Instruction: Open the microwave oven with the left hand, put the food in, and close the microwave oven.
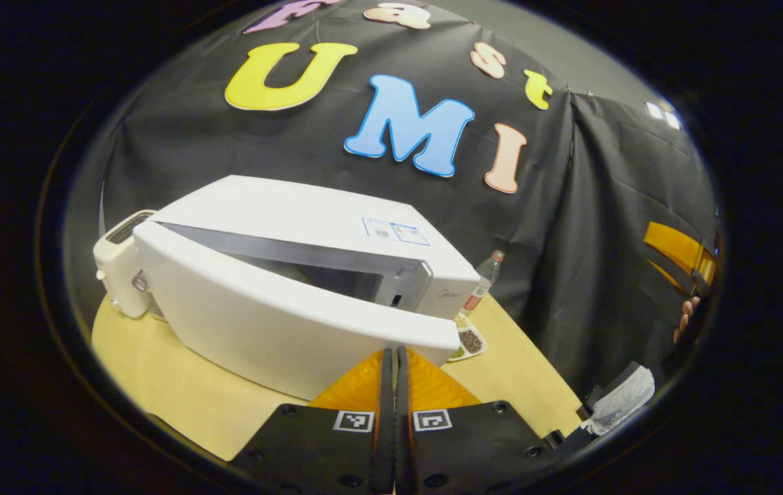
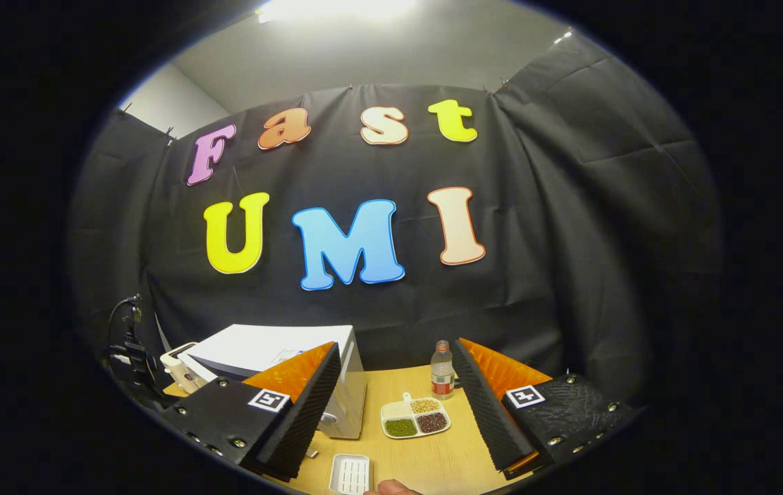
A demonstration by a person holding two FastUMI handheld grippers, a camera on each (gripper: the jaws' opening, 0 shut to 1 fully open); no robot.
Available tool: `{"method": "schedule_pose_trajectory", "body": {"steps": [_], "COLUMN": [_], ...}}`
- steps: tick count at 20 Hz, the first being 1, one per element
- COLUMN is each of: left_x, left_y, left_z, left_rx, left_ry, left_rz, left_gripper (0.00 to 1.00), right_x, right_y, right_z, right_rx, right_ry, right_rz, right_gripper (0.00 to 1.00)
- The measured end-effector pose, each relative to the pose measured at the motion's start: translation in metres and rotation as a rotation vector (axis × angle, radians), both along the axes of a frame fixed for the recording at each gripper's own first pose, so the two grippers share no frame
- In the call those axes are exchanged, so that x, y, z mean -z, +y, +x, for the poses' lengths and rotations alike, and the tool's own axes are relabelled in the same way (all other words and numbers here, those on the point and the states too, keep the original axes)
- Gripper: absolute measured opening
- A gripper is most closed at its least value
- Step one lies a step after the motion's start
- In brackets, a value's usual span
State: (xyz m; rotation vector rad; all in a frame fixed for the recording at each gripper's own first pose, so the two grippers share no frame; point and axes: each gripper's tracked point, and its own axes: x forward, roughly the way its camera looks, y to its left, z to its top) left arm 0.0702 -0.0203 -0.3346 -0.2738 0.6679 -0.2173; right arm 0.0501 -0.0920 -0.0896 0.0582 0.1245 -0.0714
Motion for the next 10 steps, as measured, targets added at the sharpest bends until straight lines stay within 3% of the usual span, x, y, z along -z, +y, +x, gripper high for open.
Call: {"method": "schedule_pose_trajectory", "body": {"steps": [10], "left_x": [0.015], "left_y": [-0.009], "left_z": [0.051], "left_rx": [-0.064], "left_ry": [-0.017], "left_rz": [0.021], "left_gripper": [0.07], "right_x": [0.002], "right_y": [-0.014], "right_z": [0.011], "right_rx": [-0.042], "right_ry": [0.004], "right_rz": [-0.025], "right_gripper": [0.98]}}
